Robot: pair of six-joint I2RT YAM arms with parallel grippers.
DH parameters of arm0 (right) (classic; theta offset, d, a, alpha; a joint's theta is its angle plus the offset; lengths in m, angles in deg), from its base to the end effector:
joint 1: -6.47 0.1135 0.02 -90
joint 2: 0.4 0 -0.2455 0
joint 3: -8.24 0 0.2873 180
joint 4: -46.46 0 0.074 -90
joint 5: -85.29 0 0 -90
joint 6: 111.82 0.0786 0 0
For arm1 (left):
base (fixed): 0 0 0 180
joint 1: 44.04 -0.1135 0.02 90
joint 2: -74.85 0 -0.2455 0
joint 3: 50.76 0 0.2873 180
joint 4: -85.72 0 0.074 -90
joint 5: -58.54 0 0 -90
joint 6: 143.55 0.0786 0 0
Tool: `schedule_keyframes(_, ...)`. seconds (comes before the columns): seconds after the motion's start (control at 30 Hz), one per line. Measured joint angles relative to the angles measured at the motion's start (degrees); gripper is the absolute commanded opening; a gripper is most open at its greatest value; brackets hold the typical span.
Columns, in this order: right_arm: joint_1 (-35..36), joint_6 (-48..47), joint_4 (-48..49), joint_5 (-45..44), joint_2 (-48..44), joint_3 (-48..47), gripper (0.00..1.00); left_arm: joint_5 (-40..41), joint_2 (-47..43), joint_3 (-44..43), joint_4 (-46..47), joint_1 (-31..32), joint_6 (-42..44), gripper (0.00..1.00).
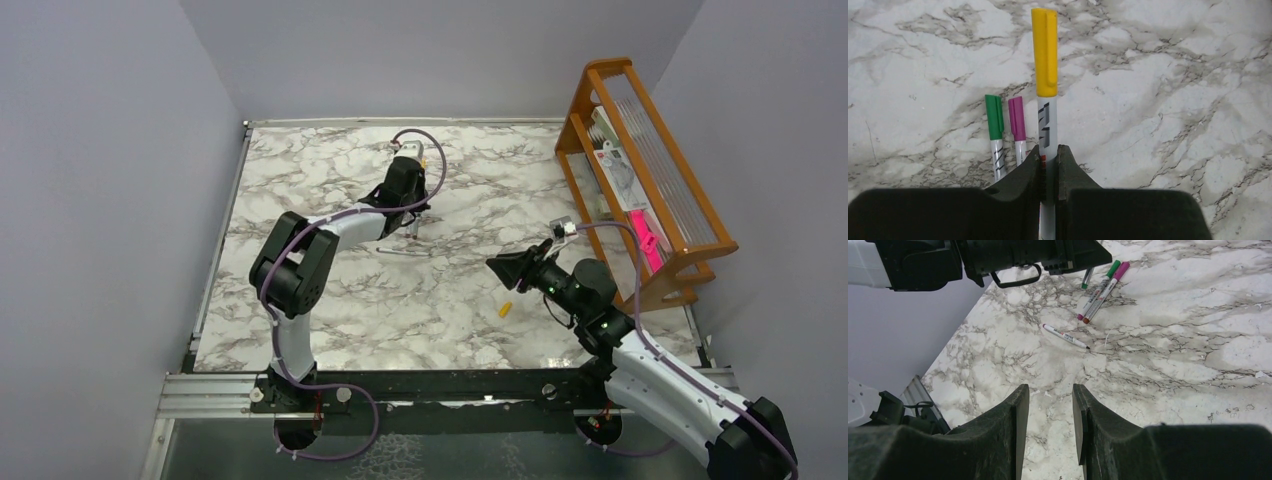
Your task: Insert the pens into the pen caps
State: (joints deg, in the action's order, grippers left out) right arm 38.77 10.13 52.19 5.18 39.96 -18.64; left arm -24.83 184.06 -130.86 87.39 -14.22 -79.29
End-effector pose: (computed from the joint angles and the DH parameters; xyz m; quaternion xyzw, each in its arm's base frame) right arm 0.2146 0.1516 0.1851 -0.0590 0.7503 0.4034 0.5204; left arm 0.4268 -0.2342 0.1355 0.0004 0.8537 -0.1979 0.4816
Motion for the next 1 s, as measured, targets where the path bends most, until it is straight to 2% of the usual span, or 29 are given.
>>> schedule_keyframes(0.37, 0.00, 0.83, 0.74, 0.07, -0.26, 1.25, 0.37, 2.89, 5.49, -3.72, -13.38, 2.45, -0.57, 0.01)
schedule_keyframes(0.7, 0.00, 0.83, 0.72, 0.07, -0.42, 1.84, 0.37, 2.86, 6.97, -6.40, -15.63, 2.45, -0.72, 0.18)
schedule_keyframes(1.0, 0.00, 0.85, 1.01, 0.07, -0.24, 2.05, 0.37, 2.78, 6.97, -6.40, -15.63, 2.45, -0.72, 0.23)
